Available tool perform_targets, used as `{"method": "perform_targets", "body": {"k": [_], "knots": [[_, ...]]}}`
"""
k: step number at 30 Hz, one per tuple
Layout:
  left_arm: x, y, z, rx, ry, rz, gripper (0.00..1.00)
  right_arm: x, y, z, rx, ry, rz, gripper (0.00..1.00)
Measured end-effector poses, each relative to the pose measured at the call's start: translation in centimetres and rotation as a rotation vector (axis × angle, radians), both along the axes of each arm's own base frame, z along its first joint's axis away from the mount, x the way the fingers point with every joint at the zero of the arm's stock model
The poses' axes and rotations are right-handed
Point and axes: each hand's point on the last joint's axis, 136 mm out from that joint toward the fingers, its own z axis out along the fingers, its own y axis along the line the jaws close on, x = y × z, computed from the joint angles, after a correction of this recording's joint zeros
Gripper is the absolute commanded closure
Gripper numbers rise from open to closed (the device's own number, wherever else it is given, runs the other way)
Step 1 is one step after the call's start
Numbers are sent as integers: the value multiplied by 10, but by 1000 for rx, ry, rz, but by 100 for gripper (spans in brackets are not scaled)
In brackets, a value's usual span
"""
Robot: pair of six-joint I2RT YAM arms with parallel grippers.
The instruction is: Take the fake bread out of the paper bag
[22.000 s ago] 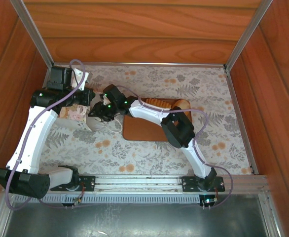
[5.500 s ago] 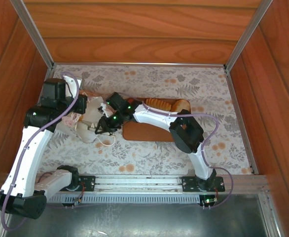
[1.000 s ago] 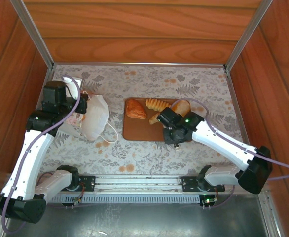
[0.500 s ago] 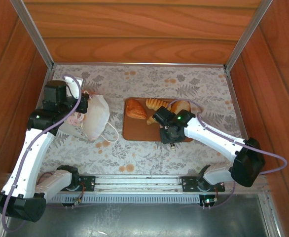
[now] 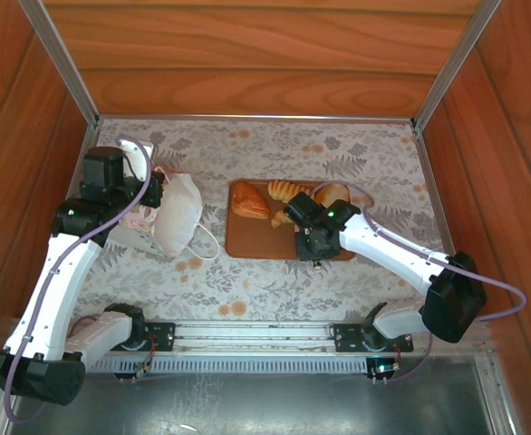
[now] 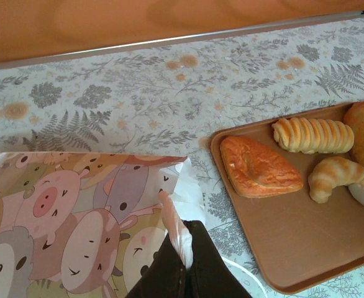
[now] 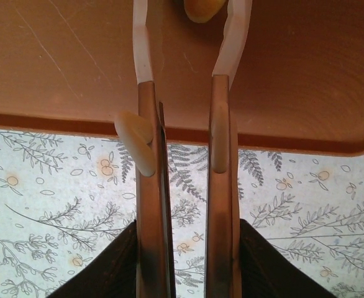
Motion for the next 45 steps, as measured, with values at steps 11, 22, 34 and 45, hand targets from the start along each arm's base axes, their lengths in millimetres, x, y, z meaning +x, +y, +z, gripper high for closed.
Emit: {"method": "perform_targets", "body": {"k": [11,22,34,45], "knots": [[0,0,0,0,0,1,100,6,10,6,56,-20,6,58],[2,5,0,23,-7,21,100,3,11,62,216,-136,58,60],[-5,-2,6,-10,-19,-16,100,-5,111,93,635,-6,319,61],[-5,-2,6,-17,-15,-14,100,-19,182,68,753,128,457,61]]}}
